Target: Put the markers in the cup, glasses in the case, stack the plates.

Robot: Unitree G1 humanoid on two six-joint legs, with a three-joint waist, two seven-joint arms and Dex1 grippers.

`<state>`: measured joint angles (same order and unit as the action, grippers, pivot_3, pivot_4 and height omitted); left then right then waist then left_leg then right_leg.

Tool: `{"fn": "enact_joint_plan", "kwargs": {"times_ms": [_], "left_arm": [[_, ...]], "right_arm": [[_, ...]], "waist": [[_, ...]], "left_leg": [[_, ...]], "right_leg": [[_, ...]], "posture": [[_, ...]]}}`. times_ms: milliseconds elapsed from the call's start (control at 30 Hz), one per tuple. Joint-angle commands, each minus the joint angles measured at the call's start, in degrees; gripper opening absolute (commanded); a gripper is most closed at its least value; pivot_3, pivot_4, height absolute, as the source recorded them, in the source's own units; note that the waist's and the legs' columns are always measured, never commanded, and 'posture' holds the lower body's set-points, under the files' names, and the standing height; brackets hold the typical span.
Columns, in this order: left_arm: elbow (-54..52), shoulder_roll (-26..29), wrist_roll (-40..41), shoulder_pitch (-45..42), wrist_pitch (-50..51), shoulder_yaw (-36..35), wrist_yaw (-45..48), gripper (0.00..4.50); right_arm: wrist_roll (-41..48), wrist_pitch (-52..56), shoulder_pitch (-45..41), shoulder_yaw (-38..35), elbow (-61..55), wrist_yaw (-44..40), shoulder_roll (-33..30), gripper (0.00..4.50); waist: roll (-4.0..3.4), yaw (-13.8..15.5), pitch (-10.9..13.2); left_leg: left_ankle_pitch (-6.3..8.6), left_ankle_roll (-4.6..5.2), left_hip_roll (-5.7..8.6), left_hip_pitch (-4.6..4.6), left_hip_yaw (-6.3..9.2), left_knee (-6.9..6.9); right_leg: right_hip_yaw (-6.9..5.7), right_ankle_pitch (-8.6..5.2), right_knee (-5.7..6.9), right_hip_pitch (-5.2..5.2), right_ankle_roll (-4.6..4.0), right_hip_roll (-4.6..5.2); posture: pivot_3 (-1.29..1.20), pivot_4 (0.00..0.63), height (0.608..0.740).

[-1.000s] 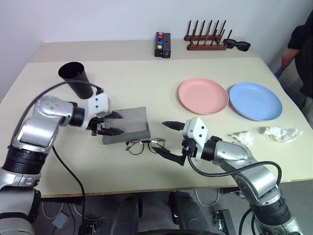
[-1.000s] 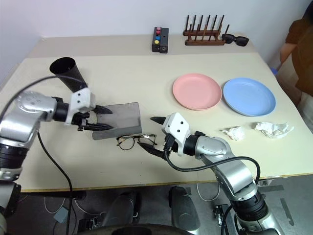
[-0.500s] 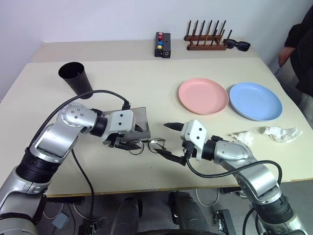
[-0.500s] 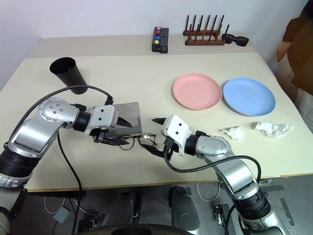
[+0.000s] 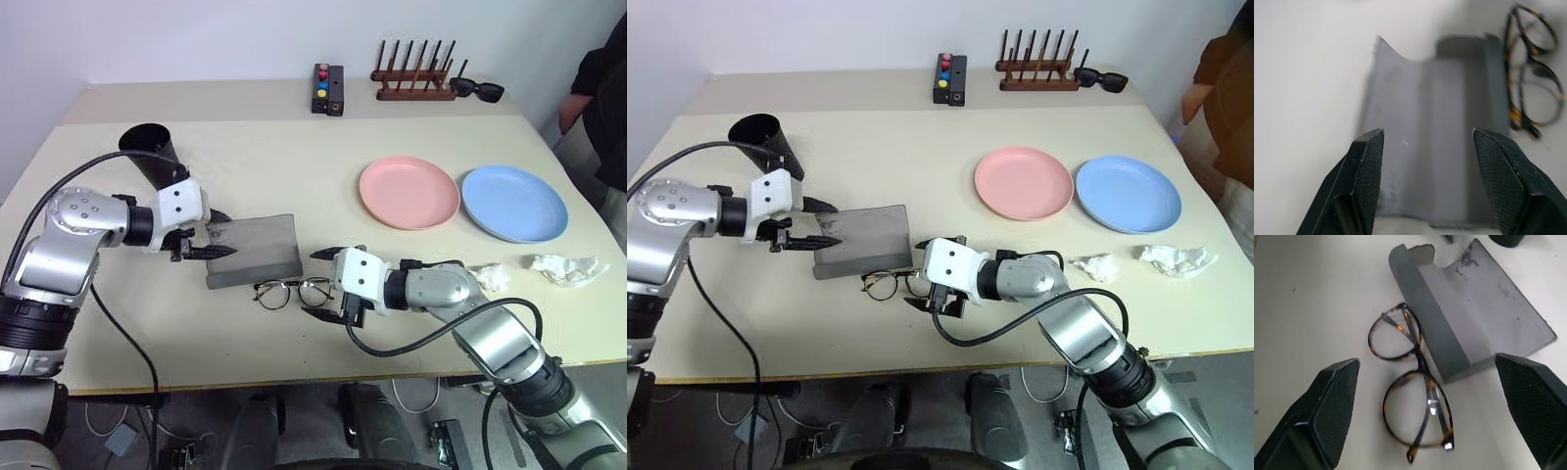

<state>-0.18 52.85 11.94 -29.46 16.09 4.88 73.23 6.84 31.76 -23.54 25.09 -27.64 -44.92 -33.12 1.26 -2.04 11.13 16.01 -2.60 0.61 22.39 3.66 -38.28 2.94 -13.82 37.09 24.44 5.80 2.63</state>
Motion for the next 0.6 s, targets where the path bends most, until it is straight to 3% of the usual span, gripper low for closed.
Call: {"fn": "enact_joint_plan", "kwargs": {"times_ms": [33, 233, 600], "left_arm": [[-8.1, -0.3, 3.4, 0.3, 2.2, 0.1, 1.5, 2.92], [-15.5, -3.8, 2.5, -0.4, 4.3, 6.3, 1.4, 2.92], [-11.9, -7.4, -4.0, -2.2, -0.5, 13.1, 0.2, 2.92]], "right_arm": [[0.2, -0.2, -0.5, -1.0, -0.6, -0.3, 0.6, 4.5], [0.9, -0.1, 3.6, -3.9, -2.5, -0.9, -2.1, 4.5], [-0.3, 1.7, 11.0, -8.0, -6.4, 3.6, -3.4, 4.5]], "waist": [[0.01, 0.2, 0.0], [0.0, 0.3, 0.0], [0.0, -0.3, 0.0]], "left_leg": [[0.0, 0.0, -0.01, 0.01, 0.0, 0.0], [0.0, 0.0, 0.04, -0.01, 0.0, 0.0], [0.0, 0.0, 0.06, -0.05, -0.01, 0.0]], "right_leg": [[0.0, 0.0, 0.0, 0.0, 0.0, 0.0], [0.0, 0.0, 0.01, -0.01, 0.0, -0.04], [0.01, 0.0, 0.03, -0.01, -0.01, -0.11]], "posture": [[0.0, 0.15, 0.735], [0.0, 0.15, 0.735], [0.0, 0.15, 0.735]]}}
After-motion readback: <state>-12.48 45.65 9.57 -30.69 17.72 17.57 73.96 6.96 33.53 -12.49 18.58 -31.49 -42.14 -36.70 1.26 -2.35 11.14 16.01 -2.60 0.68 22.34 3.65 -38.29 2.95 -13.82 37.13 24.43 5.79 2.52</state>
